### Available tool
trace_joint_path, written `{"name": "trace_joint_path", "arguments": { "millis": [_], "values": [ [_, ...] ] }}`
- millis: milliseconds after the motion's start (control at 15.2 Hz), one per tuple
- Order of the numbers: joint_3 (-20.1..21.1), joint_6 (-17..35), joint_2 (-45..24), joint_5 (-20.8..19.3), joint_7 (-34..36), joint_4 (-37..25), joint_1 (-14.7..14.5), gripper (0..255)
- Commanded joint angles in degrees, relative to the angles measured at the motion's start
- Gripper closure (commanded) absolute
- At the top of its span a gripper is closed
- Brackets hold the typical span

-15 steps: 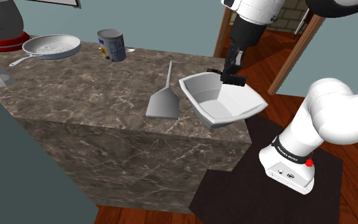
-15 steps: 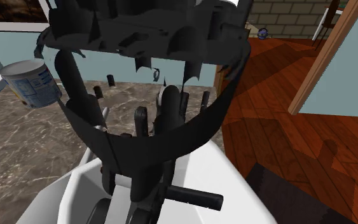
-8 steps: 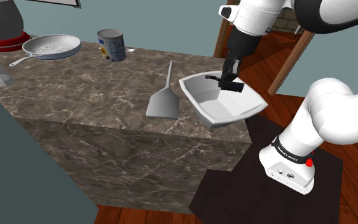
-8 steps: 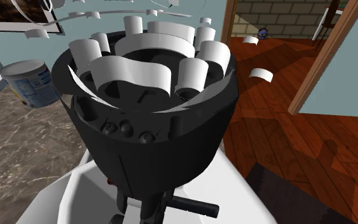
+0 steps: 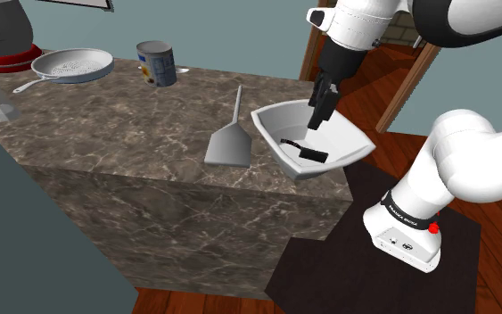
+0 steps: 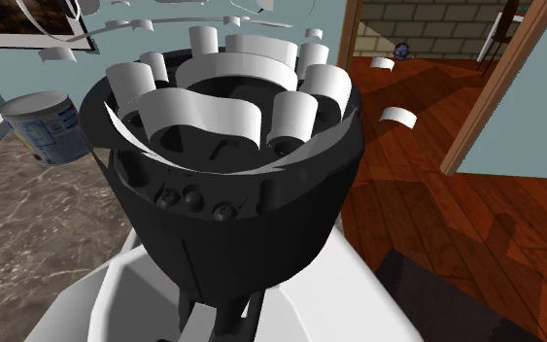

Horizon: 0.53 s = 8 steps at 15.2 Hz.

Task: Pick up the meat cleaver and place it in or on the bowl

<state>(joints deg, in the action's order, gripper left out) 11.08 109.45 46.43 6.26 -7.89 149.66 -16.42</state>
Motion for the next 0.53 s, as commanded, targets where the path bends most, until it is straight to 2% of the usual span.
{"name": "trace_joint_path", "arguments": {
  "millis": [0, 66, 330, 462],
  "values": [
    [0.0, 0.0, 0.0, 0.0, 0.0, 0.0, 0.0, 0],
    [0.0, 0.0, 0.0, 0.0, 0.0, 0.0, 0.0, 0],
    [-0.7, -7.52, 0.68, -0.58, 0.1, -6.85, 0.2, 0],
    [-0.7, -7.53, 0.7, -0.58, 0.1, -6.84, 0.2, 0]
  ]
}}
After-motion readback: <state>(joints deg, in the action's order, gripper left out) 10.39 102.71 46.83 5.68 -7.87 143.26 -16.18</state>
